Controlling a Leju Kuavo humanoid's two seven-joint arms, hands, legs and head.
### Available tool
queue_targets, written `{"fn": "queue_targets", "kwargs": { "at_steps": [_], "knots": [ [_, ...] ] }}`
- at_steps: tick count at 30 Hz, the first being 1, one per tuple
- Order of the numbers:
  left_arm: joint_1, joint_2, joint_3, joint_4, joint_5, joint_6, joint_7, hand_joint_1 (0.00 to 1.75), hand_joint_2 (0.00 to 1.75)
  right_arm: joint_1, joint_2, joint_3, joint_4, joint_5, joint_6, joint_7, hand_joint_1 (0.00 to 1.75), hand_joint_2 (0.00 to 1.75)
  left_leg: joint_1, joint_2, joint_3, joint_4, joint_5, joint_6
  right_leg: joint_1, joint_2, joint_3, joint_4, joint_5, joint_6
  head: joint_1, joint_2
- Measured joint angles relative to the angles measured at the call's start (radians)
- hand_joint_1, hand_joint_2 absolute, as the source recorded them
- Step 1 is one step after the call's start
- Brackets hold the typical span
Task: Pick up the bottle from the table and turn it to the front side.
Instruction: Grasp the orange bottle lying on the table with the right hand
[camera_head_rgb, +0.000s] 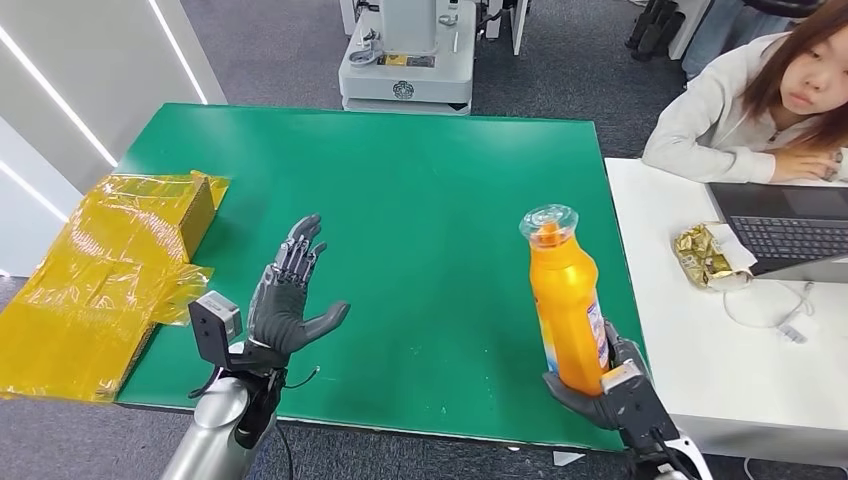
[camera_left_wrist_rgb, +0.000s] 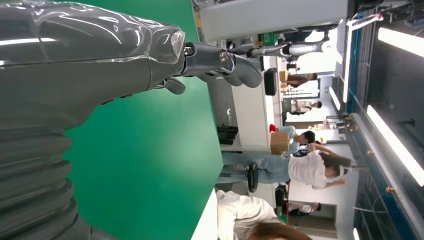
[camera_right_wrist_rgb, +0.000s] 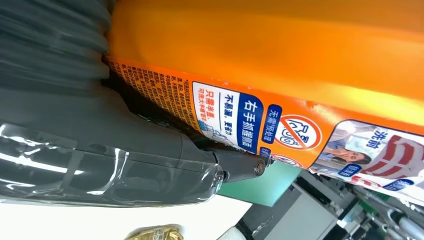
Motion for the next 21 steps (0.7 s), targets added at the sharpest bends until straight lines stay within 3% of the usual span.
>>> {"fn": "queue_targets", "kwargs": {
  "at_steps": [6, 21],
  "knots": [
    [-0.032, 0.005, -0.014, 0.014, 0.003, 0.012, -0.001, 0.0, 1.75, -0.012, 0.029, -0.007, -0.003, -0.01, -0.006, -0.013, 1.7, 1.75, 0.0, 0.0, 0.0, 0.0, 0.0, 0.0, 0.0, 0.0, 0.0, 0.0, 0.0, 0.0, 0.0, 0.0],
    [-0.028, 0.041, -0.052, 0.009, 0.016, 0.059, -0.008, 0.0, 1.75, -0.113, 0.113, 0.004, 0.027, -0.039, -0.008, -0.04, 1.73, 1.75, 0.0, 0.0, 0.0, 0.0, 0.0, 0.0, 0.0, 0.0, 0.001, 0.0, 0.0, 0.0, 0.0, 0.0]
  ]
}}
